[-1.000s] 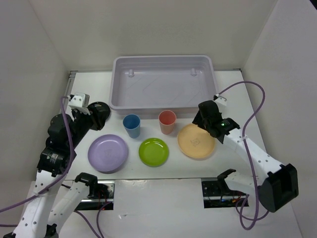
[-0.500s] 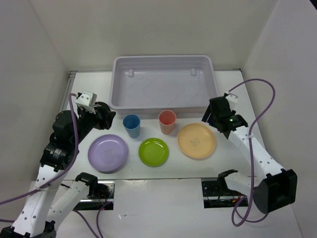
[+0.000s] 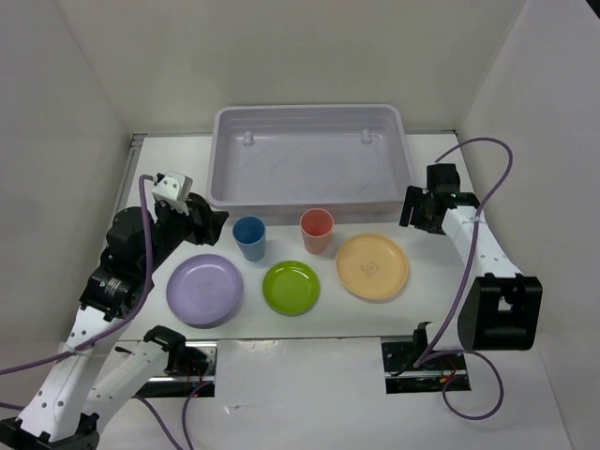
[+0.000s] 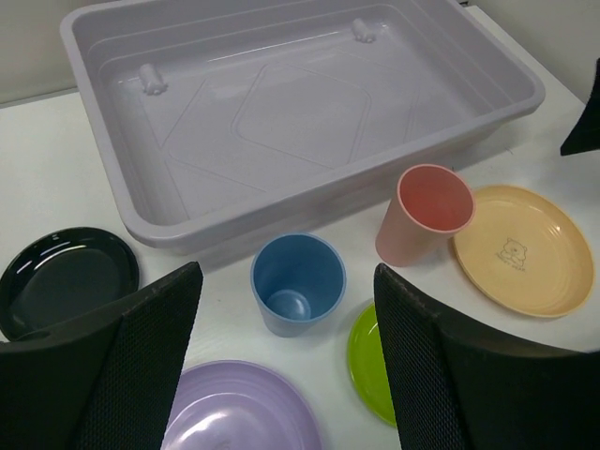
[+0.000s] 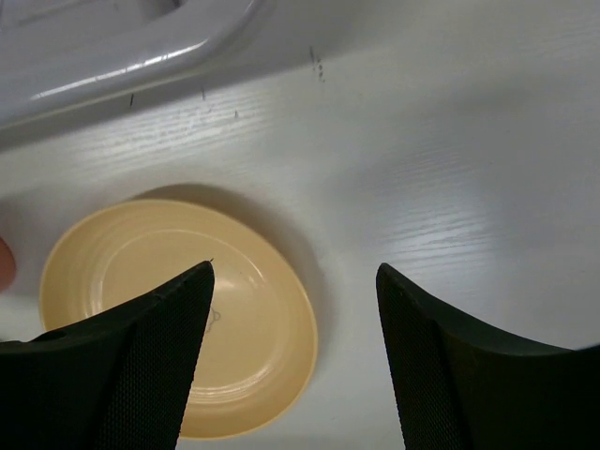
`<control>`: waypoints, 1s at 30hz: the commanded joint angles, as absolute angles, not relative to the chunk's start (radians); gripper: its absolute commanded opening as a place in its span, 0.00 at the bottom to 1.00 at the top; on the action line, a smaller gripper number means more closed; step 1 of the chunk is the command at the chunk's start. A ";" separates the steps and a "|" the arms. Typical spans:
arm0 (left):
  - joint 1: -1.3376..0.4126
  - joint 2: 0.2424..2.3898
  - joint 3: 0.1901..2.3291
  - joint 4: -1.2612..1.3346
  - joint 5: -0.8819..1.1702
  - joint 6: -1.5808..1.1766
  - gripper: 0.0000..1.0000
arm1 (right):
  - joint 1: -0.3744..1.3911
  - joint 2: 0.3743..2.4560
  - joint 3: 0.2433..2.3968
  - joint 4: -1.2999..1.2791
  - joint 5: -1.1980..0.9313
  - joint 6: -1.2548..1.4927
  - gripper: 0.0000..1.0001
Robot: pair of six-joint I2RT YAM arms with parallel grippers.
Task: Place the mixed dishes into the plastic bin
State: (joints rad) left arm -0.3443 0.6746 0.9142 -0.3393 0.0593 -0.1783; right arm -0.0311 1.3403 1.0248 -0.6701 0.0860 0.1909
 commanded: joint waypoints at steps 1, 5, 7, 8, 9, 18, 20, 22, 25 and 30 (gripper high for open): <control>-0.368 0.675 0.911 -0.298 0.044 -0.141 0.81 | -0.035 1.371 1.068 -0.684 -0.018 0.115 0.75; -0.405 0.675 0.911 -0.307 0.000 -0.123 0.82 | -0.035 1.431 1.086 -0.693 -0.083 0.054 0.75; -0.414 0.664 0.900 -0.307 -0.023 -0.112 0.83 | -0.035 1.474 1.086 -0.693 -0.094 0.044 0.75; -0.423 0.664 0.900 -0.307 -0.023 -0.103 0.83 | -0.035 1.486 1.086 -0.693 -0.094 0.034 0.75; -0.432 0.655 0.900 -0.307 -0.023 -0.103 0.83 | -0.035 1.500 1.095 -0.702 -0.094 0.034 0.75; -0.451 0.637 0.882 -0.287 -0.032 -0.112 0.86 | -0.021 1.422 1.043 -0.587 -0.092 0.225 0.75; -0.451 0.637 0.882 -0.287 -0.023 -0.112 0.86 | -0.021 1.379 1.003 -0.574 -0.077 0.280 0.75; -0.451 0.637 0.882 -0.296 -0.023 -0.112 0.86 | -0.012 1.345 0.979 -0.574 -0.049 0.346 0.75; -0.451 0.627 0.882 -0.296 -0.023 -0.112 0.86 | 0.055 1.244 0.931 -0.571 0.024 0.512 0.75; -0.451 0.627 0.882 -0.296 -0.002 -0.121 0.86 | 0.142 1.047 0.838 -0.568 0.091 0.805 0.68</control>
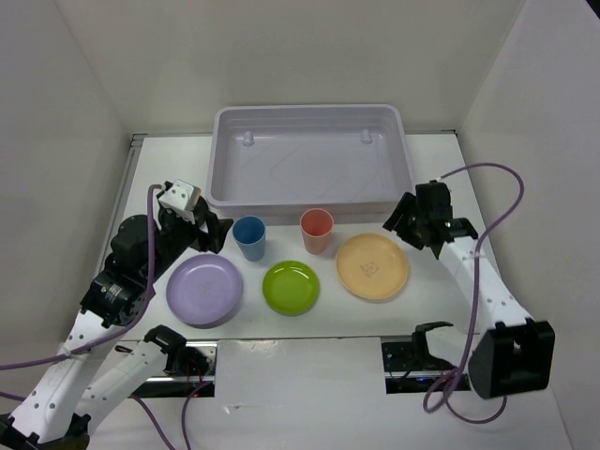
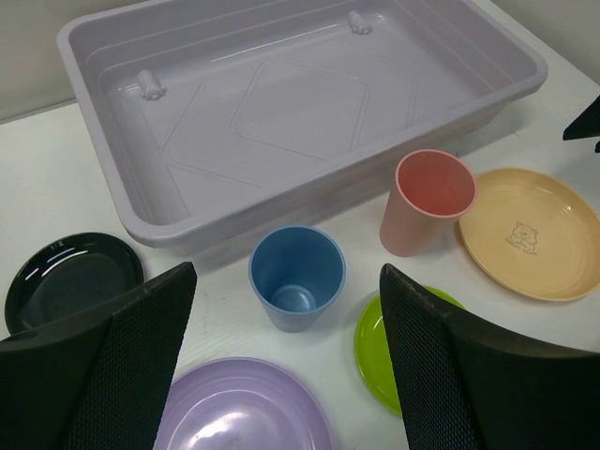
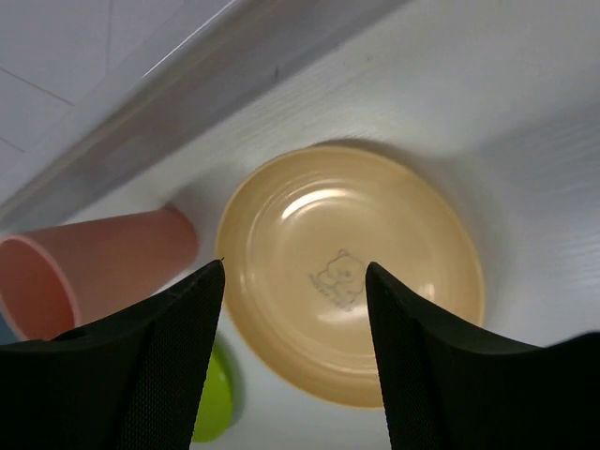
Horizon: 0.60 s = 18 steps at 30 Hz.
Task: Place the mixed dishes into the plastic bin
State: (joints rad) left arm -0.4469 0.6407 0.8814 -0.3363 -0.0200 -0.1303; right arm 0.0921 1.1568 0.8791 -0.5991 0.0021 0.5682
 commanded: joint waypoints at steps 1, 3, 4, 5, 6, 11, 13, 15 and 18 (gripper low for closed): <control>-0.451 0.627 0.882 -0.296 -0.002 -0.121 0.86 | 0.172 1.010 0.818 -0.568 0.119 0.899 0.67; -0.451 0.627 0.882 -0.296 -0.002 -0.121 0.87 | 0.236 0.904 0.755 -0.594 0.168 0.972 0.67; -0.451 0.627 0.882 -0.296 -0.002 -0.121 0.87 | 0.250 0.872 0.727 -0.636 0.182 1.033 0.67; -0.451 0.627 0.882 -0.296 -0.002 -0.121 0.87 | 0.259 0.841 0.713 -0.659 0.193 1.055 0.67; -0.451 0.627 0.882 -0.296 -0.002 -0.121 0.87 | 0.270 0.783 0.700 -0.678 0.193 1.072 0.67; -0.460 0.627 0.873 -0.296 0.009 -0.130 0.87 | 0.291 0.676 0.652 -0.776 0.176 1.184 0.65; -0.460 0.627 0.873 -0.296 0.009 -0.130 0.87 | 0.336 0.693 0.643 -0.799 0.201 1.210 0.64; -0.460 0.627 0.873 -0.296 0.009 -0.130 0.87 | 0.359 0.735 0.643 -0.799 0.219 1.221 0.64; -0.460 0.627 0.873 -0.296 0.009 -0.130 0.87 | 0.368 0.822 0.643 -0.778 0.219 1.212 0.66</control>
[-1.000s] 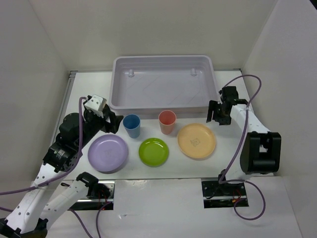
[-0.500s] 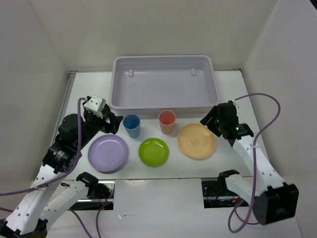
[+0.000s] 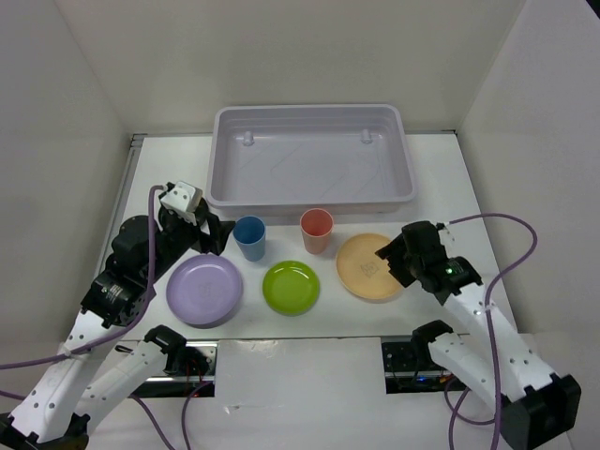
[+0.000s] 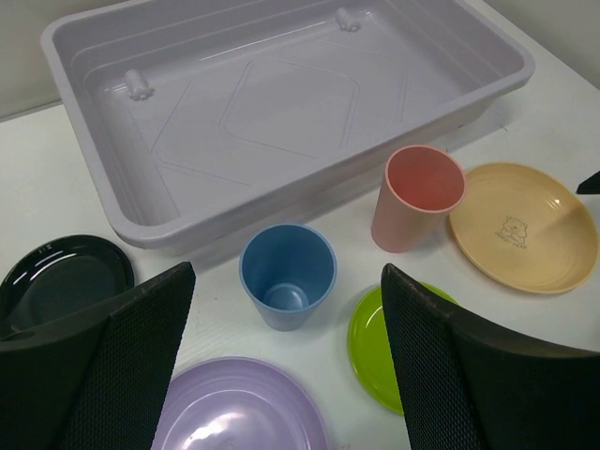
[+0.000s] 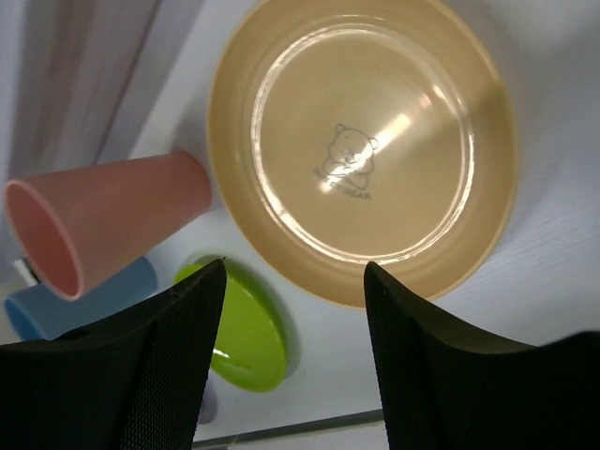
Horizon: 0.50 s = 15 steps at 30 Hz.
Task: Place the mixed dishes into the plastic bin
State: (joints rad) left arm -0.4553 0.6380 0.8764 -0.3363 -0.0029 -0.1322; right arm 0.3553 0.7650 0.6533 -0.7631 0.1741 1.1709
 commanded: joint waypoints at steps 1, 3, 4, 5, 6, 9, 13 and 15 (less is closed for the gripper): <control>-0.469 0.627 0.873 -0.296 0.009 -0.130 0.87 | 0.368 0.833 0.632 -0.752 0.219 1.212 0.66; -0.469 0.627 0.873 -0.296 0.009 -0.130 0.87 | 0.379 0.833 0.620 -0.721 0.209 1.192 0.66; -0.469 0.638 0.862 -0.287 0.023 -0.130 0.87 | 0.402 0.833 0.602 -0.697 0.186 1.175 0.66; -0.479 0.638 0.862 -0.287 0.032 -0.130 0.87 | 0.402 0.844 0.601 -0.645 0.167 1.160 0.66; -0.479 0.650 0.862 -0.278 0.032 -0.130 0.87 | 0.419 0.854 0.589 -0.625 0.147 1.100 0.69; -0.479 0.672 0.862 -0.278 0.044 -0.130 0.87 | 0.514 0.937 0.620 -0.603 0.172 1.051 0.70; -0.479 0.681 0.862 -0.287 0.044 -0.130 0.87 | 0.731 1.061 0.689 -0.643 0.331 1.055 0.70; -0.479 0.681 0.862 -0.287 0.044 -0.130 0.87 | 0.859 1.153 0.736 -0.688 0.422 1.087 0.70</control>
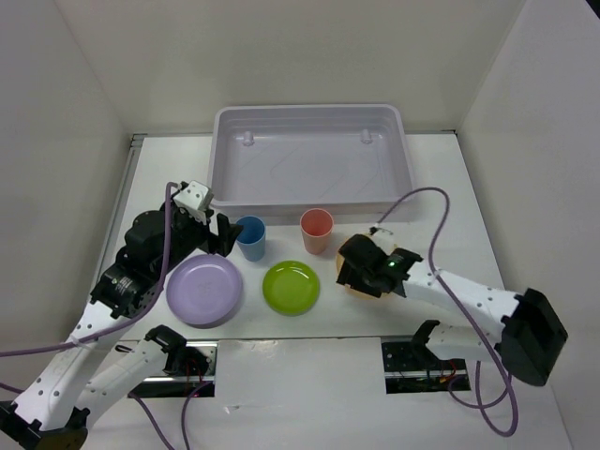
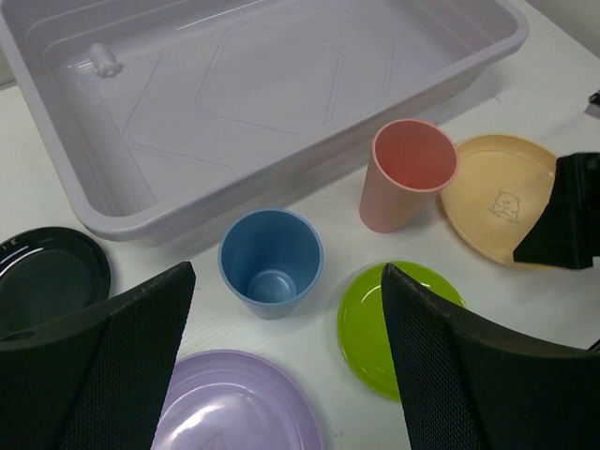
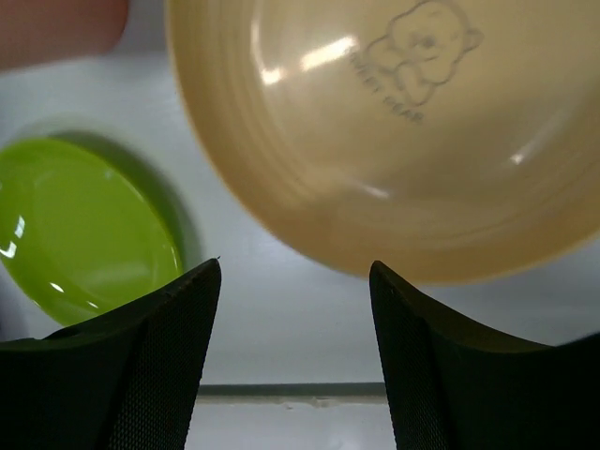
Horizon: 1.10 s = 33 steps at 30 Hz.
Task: Place the mixed dishes into the plastic bin
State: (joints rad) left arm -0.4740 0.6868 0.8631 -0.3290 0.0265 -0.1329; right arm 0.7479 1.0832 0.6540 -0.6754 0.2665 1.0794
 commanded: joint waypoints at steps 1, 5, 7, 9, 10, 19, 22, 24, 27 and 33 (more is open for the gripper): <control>-0.479 0.681 0.862 -0.287 0.035 -0.130 0.87 | 0.903 1.187 0.755 -0.699 0.452 1.088 0.70; -0.479 0.681 0.862 -0.296 0.035 -0.140 0.87 | 1.061 1.351 0.883 -0.810 0.626 1.132 0.68; -0.479 0.681 0.862 -0.296 0.026 -0.150 0.87 | 1.114 1.440 0.952 -0.877 0.672 1.143 0.68; -0.479 0.681 0.862 -0.305 0.026 -0.150 0.87 | 1.135 1.526 0.994 -0.937 0.745 1.143 0.68; -0.479 0.681 0.862 -0.305 0.026 -0.161 0.87 | 1.135 1.549 1.027 -0.948 0.759 1.160 0.68; -0.479 0.672 0.862 -0.324 0.006 -0.161 0.87 | 1.135 1.631 1.062 -0.963 0.833 1.192 0.61; -0.479 0.672 0.862 -0.324 0.006 -0.170 0.87 | 1.135 1.622 1.040 -0.950 0.833 1.227 0.62; -0.479 0.672 0.862 -0.324 0.006 -0.170 0.87 | 1.135 1.621 1.011 -0.934 0.842 1.239 0.62; -0.479 0.681 0.862 -0.324 0.015 -0.179 0.87 | 1.117 1.612 0.983 -0.904 0.833 1.239 0.61; -0.479 0.690 0.862 -0.324 0.037 -0.189 0.87 | 1.103 1.592 0.943 -0.847 0.815 1.235 0.61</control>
